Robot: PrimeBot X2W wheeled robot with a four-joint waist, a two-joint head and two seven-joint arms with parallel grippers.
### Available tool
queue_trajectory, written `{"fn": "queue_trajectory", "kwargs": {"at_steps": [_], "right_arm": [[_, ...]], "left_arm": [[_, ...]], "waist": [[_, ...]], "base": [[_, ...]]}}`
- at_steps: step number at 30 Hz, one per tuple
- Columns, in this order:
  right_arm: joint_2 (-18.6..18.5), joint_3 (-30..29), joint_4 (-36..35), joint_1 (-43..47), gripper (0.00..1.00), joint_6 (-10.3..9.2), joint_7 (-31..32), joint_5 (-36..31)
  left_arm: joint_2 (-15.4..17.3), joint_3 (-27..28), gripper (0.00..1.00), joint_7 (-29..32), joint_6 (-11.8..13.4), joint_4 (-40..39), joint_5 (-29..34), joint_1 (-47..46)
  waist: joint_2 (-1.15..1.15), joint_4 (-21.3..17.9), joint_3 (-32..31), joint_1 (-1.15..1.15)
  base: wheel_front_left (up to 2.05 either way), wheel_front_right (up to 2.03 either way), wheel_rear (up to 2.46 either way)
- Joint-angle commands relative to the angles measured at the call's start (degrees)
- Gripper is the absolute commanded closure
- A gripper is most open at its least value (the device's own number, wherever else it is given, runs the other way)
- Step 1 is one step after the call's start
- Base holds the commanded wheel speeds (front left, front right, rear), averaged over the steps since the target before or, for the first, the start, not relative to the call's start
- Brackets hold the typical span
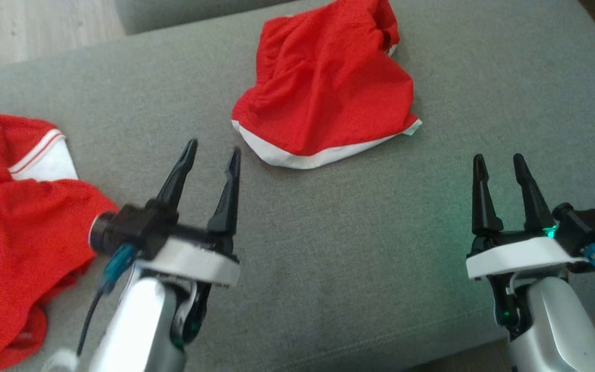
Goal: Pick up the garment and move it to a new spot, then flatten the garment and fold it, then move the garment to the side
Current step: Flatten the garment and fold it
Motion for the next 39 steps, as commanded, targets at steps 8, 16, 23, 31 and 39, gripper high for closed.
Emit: {"fn": "queue_trajectory", "kwargs": {"at_steps": [8,16,23,31,39], "right_arm": [[0.1,2.4,-2.9,-2.7,0.0,-0.04,-0.6,0.1],[0.1,4.4,-3.6,-4.0,0.0,-0.04,-0.6,1.0],[0.1,4.7,-3.8,-4.0,0.0,-0.04,-0.6,1.3],[0.1,5.1,-3.9,-4.1,0.0,-0.04,-0.6,1.3],[0.1,5.3,-3.5,-4.4,0.0,-0.04,-0.6,1.4]], "left_arm": [[2.2,-2.9,0.0,1.9,-3.1,17.1,7.1,-17.0],[4.1,-3.1,0.0,3.9,-2.0,31.4,9.6,-26.4],[4.7,-3.6,0.0,1.8,-0.8,40.7,10.5,-31.3],[4.2,-4.1,0.0,0.3,-1.0,46.1,10.0,-34.6],[3.5,-4.7,1.0,-0.2,-2.0,49.2,8.8,-35.7]], "waist": [[0.0,-1.3,5.0,0.0],[0.0,-3.4,7.1,0.0],[0.0,-4.4,8.4,0.0],[0.0,-5.2,9.2,0.0],[0.0,-5.7,9.3,0.0]], "base": [[0.0,0.0,0.0],[0.0,0.0,0.0],[0.0,0.0,0.0],[0.0,0.0,0.0],[0.0,0.0,0.0]]}}
